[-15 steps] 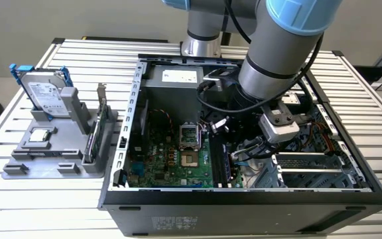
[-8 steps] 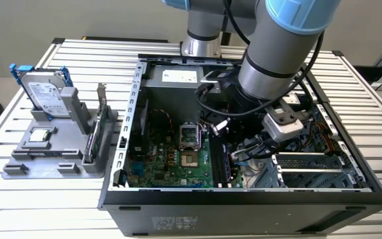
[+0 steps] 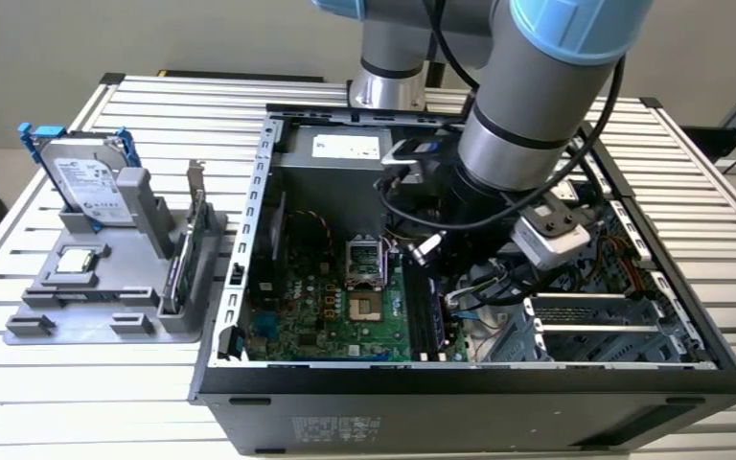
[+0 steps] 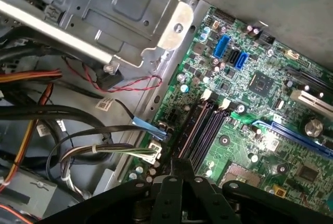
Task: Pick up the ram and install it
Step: 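Press down the ram until it locks into place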
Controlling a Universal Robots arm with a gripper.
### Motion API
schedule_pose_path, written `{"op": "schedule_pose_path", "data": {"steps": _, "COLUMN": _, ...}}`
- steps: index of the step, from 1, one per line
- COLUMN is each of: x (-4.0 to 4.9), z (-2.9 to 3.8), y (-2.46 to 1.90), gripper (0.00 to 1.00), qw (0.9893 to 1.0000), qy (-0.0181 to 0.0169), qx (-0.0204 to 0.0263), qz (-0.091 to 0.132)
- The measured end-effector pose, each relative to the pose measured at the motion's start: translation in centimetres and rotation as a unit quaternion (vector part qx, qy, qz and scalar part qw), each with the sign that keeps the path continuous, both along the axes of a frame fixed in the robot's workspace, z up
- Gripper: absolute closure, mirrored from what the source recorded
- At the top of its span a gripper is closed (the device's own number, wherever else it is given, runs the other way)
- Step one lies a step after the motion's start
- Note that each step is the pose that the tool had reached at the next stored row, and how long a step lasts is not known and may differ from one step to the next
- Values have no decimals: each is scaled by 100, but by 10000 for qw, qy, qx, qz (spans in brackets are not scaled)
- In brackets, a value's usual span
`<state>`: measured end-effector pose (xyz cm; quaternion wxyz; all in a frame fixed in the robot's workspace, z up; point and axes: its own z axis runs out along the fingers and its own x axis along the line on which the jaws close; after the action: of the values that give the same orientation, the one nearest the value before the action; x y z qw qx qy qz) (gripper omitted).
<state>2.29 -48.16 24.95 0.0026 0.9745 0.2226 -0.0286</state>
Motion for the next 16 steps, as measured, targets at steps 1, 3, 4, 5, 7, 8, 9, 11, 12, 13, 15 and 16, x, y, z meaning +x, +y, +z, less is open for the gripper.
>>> {"op": "schedule_pose_path", "data": {"steps": 1, "x": 0, "z": 0, "y": 1, "gripper": 100, "qw": 10000, "qy": 0, "qx": 0, "qz": 61}}
{"op": "schedule_pose_path", "data": {"steps": 3, "x": -1, "z": 0, "y": 3, "gripper": 100, "qw": 9998, "qy": 0, "qx": 0, "qz": 180}}
{"op": "schedule_pose_path", "data": {"steps": 4, "x": -1, "z": 0, "y": 3, "gripper": 100, "qw": 9997, "qy": 0, "qx": 0, "qz": 240}}
{"op": "schedule_pose_path", "data": {"steps": 5, "x": -2, "z": 0, "y": 4, "gripper": 100, "qw": 9995, "qy": 0, "qx": 0, "qz": 301}}
{"op": "schedule_pose_path", "data": {"steps": 7, "x": -3, "z": 0, "y": 5, "gripper": 100, "qw": 9991, "qy": 0, "qx": 0, "qz": 424}}
{"op": "schedule_pose_path", "data": {"steps": 8, "x": -3, "z": 0, "y": 5, "gripper": 100, "qw": 9988, "qy": 0, "qx": 0, "qz": 486}}
{"op": "schedule_pose_path", "data": {"steps": 9, "x": -3, "z": 0, "y": 6, "gripper": 100, "qw": 9985, "qy": 0, "qx": 0, "qz": 550}}
{"op": "schedule_pose_path", "data": {"steps": 11, "x": -4, "z": 0, "y": 7, "gripper": 100, "qw": 9977, "qy": 0, "qx": 0, "qz": 680}}
{"op": "schedule_pose_path", "data": {"steps": 12, "x": -4, "z": 0, "y": 7, "gripper": 100, "qw": 9972, "qy": 0, "qx": 0, "qz": 745}}
{"op": "schedule_pose_path", "data": {"steps": 13, "x": -4, "z": 0, "y": 8, "gripper": 100, "qw": 9967, "qy": 0, "qx": 0, "qz": 809}}
{"op": "schedule_pose_path", "data": {"steps": 15, "x": -4, "z": 0, "y": 8, "gripper": 100, "qw": 9956, "qy": 0, "qx": 0, "qz": 938}}
{"op": "schedule_pose_path", "data": {"steps": 16, "x": -4, "z": 0, "y": 8, "gripper": 100, "qw": 9950, "qy": 1, "qx": 0, "qz": 997}}
